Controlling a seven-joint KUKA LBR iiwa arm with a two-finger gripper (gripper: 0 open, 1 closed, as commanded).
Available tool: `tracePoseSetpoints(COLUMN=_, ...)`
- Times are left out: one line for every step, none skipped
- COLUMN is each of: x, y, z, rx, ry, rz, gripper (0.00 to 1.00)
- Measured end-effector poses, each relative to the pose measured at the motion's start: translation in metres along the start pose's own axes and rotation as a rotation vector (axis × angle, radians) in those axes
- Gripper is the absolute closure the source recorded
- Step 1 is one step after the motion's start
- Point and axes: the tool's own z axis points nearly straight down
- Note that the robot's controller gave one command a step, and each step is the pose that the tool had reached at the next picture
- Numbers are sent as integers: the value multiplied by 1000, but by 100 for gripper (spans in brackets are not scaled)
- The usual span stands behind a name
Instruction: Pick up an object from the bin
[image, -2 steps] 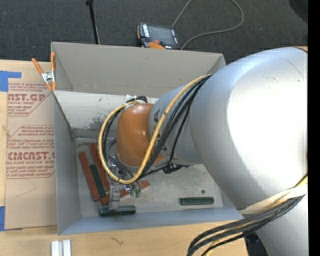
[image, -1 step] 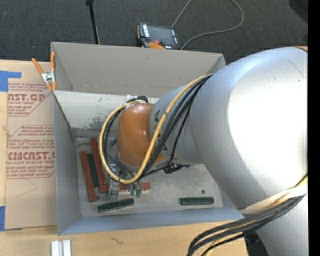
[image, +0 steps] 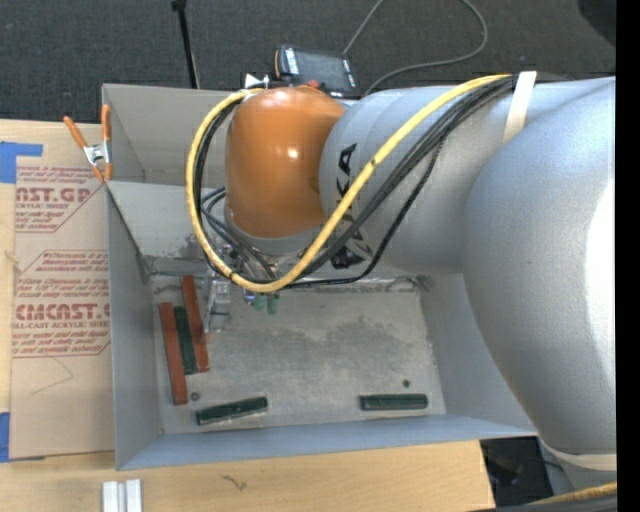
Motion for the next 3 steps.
tracePoseSetpoints(x=2, y=-2, z=5, rx=5, ry=6, rz=1, gripper=0)
tracePoseSetpoints(x=5, y=-41, z=147, rx=6, ry=15, rz=-245, gripper=0)
tracePoseSetpoints(x=-11, y=-6, z=143, rx=5, ry=9, rz=-441, gripper=0)
